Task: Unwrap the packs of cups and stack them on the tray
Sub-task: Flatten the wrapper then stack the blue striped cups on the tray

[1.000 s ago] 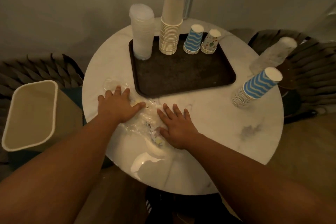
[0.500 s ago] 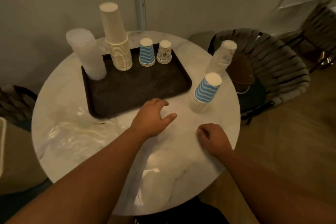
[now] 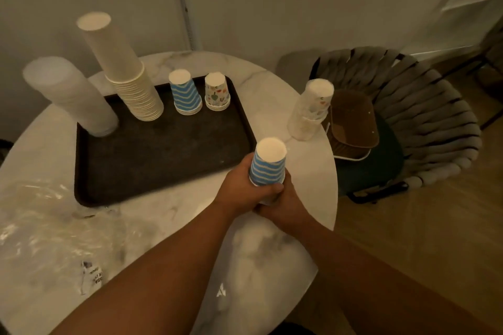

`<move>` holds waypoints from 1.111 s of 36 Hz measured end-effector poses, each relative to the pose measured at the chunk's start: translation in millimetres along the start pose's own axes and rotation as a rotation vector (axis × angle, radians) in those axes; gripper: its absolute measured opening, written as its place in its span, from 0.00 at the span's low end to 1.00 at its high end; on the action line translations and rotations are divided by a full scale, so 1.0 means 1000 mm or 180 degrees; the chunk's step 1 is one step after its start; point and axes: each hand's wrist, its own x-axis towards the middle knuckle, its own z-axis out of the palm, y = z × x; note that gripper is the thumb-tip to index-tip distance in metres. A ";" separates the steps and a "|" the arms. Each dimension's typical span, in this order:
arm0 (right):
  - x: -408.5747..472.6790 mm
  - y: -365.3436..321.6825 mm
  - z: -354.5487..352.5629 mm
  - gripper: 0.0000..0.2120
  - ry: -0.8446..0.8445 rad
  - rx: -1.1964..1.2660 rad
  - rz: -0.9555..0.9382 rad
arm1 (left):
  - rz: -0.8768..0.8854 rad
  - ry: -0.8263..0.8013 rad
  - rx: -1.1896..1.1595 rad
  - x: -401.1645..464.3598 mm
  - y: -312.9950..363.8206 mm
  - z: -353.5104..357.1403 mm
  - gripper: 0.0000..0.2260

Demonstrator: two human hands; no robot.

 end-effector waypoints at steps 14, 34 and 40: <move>0.012 -0.059 0.007 0.29 0.0215 0.0123 0.0141 | -0.0480 -0.0121 -0.0392 -0.010 0.032 -0.040 0.20; -0.003 -0.188 0.119 0.30 -0.0151 -0.0367 -0.0033 | -0.0133 0.1644 -0.1527 -0.044 0.030 -0.185 0.19; 0.010 -0.182 0.119 0.34 0.0151 -0.0483 0.0009 | -0.0078 0.1826 -0.1583 -0.027 0.033 -0.183 0.17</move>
